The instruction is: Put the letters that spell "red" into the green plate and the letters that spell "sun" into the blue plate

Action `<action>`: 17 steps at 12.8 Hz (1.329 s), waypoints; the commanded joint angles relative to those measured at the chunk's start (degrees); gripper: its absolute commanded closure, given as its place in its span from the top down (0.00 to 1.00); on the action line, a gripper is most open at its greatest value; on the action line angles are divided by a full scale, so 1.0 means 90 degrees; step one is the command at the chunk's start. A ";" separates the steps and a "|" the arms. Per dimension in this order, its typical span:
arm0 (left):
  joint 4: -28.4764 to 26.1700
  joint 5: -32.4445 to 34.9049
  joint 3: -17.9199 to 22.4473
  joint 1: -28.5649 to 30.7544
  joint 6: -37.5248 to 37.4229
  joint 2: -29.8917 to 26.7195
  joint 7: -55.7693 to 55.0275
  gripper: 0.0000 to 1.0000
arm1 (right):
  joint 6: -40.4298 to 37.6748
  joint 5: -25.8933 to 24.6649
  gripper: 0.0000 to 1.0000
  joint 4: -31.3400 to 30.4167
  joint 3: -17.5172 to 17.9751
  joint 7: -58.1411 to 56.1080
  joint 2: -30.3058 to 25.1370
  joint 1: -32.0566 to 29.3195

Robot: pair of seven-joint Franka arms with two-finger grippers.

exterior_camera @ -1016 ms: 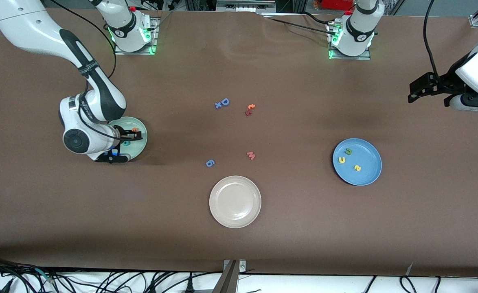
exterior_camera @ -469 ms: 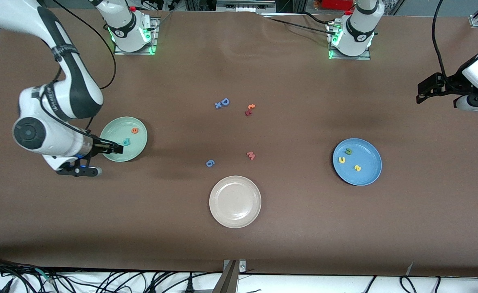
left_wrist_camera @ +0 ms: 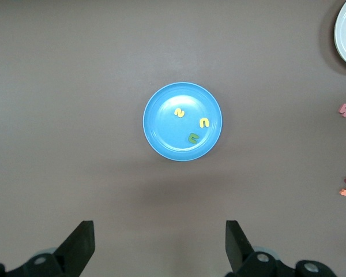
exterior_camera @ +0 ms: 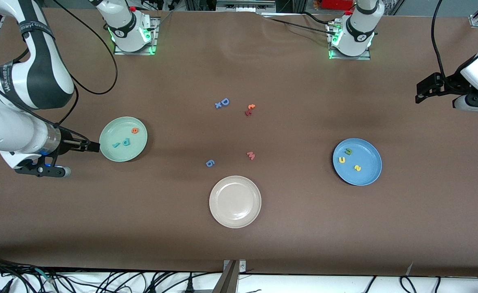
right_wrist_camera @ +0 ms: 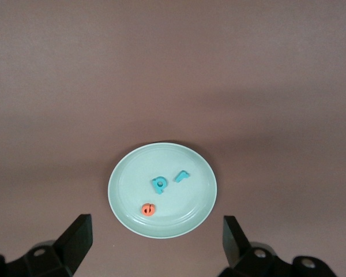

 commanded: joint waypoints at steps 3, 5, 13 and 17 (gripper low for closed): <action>0.0113 0.0107 -0.0020 -0.0050 -0.0035 0.0037 0.0094 1.00 | -0.0130 0.0357 1.00 0.0176 0.0083 -0.0097 -0.0413 -0.0033; 0.0152 0.0097 -0.0020 -0.0001 -0.0044 0.0066 0.0133 1.00 | -0.0257 0.0427 1.00 0.0146 0.0073 -0.0214 -0.0590 -0.0023; 0.0104 0.0077 -0.0020 0.0019 -0.0103 0.0047 0.0152 1.00 | -0.0160 0.1217 1.00 -0.0448 -0.2324 -0.0771 -0.1439 0.1722; 0.0123 0.0087 -0.0029 0.0019 -0.0132 0.0056 0.0152 1.00 | 0.0044 0.1257 1.00 -0.0888 -0.2407 -0.0917 -0.1781 0.1745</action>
